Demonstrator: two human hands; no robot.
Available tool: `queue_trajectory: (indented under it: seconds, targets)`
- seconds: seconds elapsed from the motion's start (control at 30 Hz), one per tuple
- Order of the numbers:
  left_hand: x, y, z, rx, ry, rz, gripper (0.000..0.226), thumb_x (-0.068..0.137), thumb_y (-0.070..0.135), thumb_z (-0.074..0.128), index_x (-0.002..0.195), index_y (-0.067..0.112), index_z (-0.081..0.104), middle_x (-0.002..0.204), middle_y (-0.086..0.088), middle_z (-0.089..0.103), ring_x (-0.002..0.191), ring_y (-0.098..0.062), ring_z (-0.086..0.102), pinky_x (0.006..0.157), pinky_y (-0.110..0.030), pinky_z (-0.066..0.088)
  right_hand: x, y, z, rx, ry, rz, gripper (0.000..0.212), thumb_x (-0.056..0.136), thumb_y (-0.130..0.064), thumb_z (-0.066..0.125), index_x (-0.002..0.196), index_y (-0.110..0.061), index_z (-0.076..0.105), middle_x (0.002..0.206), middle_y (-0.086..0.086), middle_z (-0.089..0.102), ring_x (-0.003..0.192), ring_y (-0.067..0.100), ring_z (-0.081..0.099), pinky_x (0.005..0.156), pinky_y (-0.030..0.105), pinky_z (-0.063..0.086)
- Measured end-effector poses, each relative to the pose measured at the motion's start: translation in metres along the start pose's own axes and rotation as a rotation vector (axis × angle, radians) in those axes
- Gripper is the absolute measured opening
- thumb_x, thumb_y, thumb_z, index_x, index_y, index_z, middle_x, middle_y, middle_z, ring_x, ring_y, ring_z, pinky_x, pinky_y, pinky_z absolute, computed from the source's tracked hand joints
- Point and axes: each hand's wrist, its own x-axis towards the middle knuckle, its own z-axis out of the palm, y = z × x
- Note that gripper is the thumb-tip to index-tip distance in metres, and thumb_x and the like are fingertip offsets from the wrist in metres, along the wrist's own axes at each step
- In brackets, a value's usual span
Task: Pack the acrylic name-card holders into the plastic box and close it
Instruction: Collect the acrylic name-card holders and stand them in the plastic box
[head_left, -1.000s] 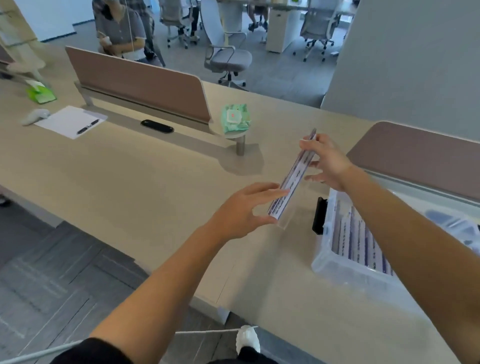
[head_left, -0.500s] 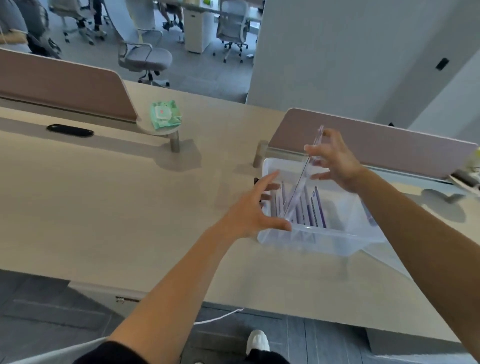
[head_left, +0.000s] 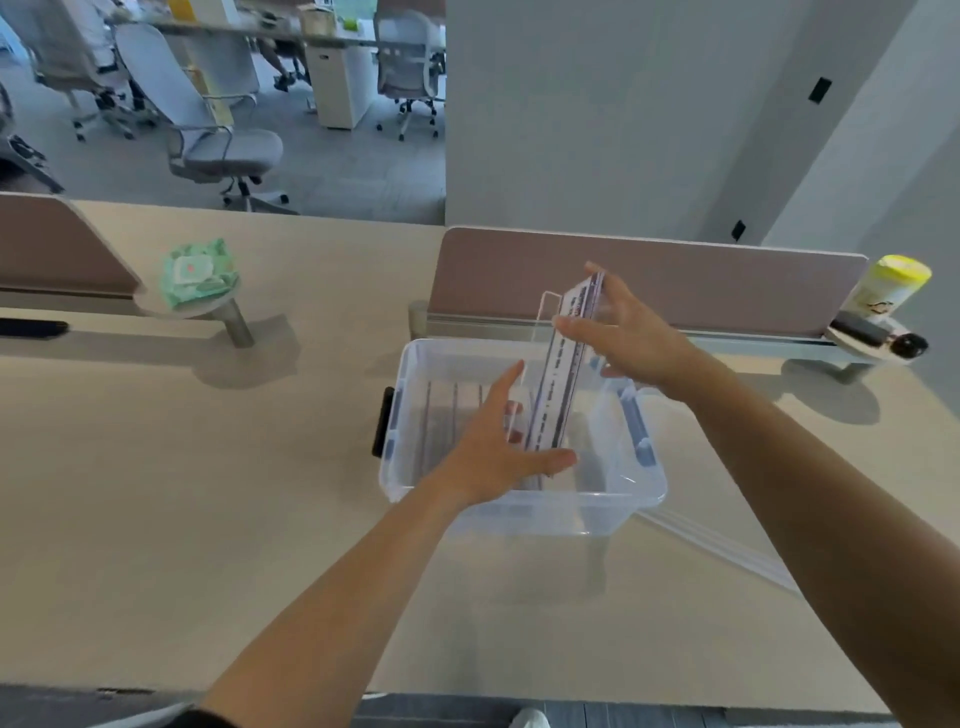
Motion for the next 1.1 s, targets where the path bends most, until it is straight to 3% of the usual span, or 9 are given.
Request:
queue_trajectory:
  seconds: [0.07,0.13,0.2,0.27,0.4,0.57,0.73,0.9,1.1]
  targets:
    - [0.015,-0.001,0.018,0.034,0.054,0.001,0.106,0.071,0.034,0.086,0.150,0.041,0.015,0.128,0.014,0.044,0.107,-0.002,0.053,0.072,-0.009,0.050,0.009,0.019,-0.009,0.053,-0.006,0.058,0.087,0.088,-0.042,0.069,0.153,-0.044,0.012,0.139,0.007,0.058,0.092,0.022,0.074,0.071,0.041,0.063]
    - [0.025,-0.007,0.032,0.067,0.070,-0.023,0.103,0.073,0.035,0.085,0.149,0.045,0.016,0.135,0.015,0.039,0.114,-0.006,0.048,0.063,-0.006,0.048,0.014,0.035,-0.010,0.128,-0.023,0.100,0.090,0.091,-0.019,0.069,0.154,-0.044,0.008,0.139,0.007,0.057,0.077,0.020,0.076,0.056,0.034,0.060]
    - [0.033,-0.012,0.038,0.112,0.058,-0.054,0.105,0.071,0.040,0.084,0.149,0.046,0.015,0.144,0.015,0.032,0.126,-0.010,0.039,0.076,-0.007,0.046,0.021,0.051,-0.007,0.126,-0.014,0.107,0.095,0.090,-0.008,0.067,0.153,-0.045,0.007,0.138,0.007,0.057,0.083,0.022,0.075,0.057,0.036,0.061]
    - [0.043,-0.018,0.038,0.197,0.017,-0.077,0.109,0.069,0.048,0.084,0.151,0.045,0.011,0.154,0.014,0.024,0.137,-0.013,0.031,0.097,-0.022,0.040,0.030,0.062,-0.005,0.127,0.015,0.135,0.096,0.088,-0.004,0.068,0.153,-0.045,0.009,0.131,0.006,0.061,0.090,0.024,0.073,0.064,0.044,0.063]
    - [0.055,-0.031,0.014,0.401,-0.007,-0.102,0.103,0.068,0.060,0.078,0.149,0.043,0.017,0.158,0.012,0.024,0.143,-0.015,0.026,0.111,-0.044,0.031,0.049,0.079,-0.010,0.209,0.011,0.261,0.096,0.088,0.006,0.064,0.155,-0.041,0.013,0.112,0.005,0.067,0.081,0.024,0.075,0.055,0.040,0.061]
    - [0.076,-0.071,-0.047,0.817,0.241,-0.113,0.080,0.078,0.069,0.061,0.145,0.034,0.034,0.151,-0.003,0.036,0.141,-0.027,0.025,0.115,-0.045,0.023,0.069,0.092,-0.013,0.144,0.013,0.376,0.095,0.089,0.009,0.062,0.156,-0.037,0.014,0.106,0.006,0.066,0.074,0.024,0.074,0.051,0.037,0.059]
    - [0.099,-0.107,-0.086,1.058,0.347,-0.210,0.075,0.081,0.068,0.055,0.144,0.034,0.034,0.153,-0.015,0.023,0.140,-0.039,0.017,0.116,-0.046,0.020,0.092,0.105,-0.004,-0.009,-0.039,0.420,0.093,0.088,0.008,0.064,0.155,-0.038,0.017,0.117,0.012,0.063,0.076,0.027,0.073,0.050,0.037,0.059]
    - [0.104,-0.125,-0.101,1.014,0.370,-0.258,0.069,0.083,0.049,0.064,0.142,0.027,0.034,0.157,-0.003,0.015,0.137,-0.037,0.022,0.103,-0.045,0.038,0.108,0.130,0.015,-0.123,-0.130,0.440,0.081,0.087,0.005,0.064,0.143,-0.041,0.028,0.115,0.008,0.062,0.088,0.030,0.071,0.059,0.046,0.062]
    - [0.108,-0.126,-0.101,0.893,0.432,-0.259,0.068,0.086,0.040,0.060,0.143,0.017,0.030,0.157,0.005,0.015,0.113,-0.033,0.054,0.082,-0.041,0.049,0.134,0.175,0.047,-0.292,-0.201,0.433,0.057,0.086,-0.009,0.066,0.128,-0.030,0.034,0.103,0.006,0.064,0.090,0.027,0.069,0.068,0.045,0.063]
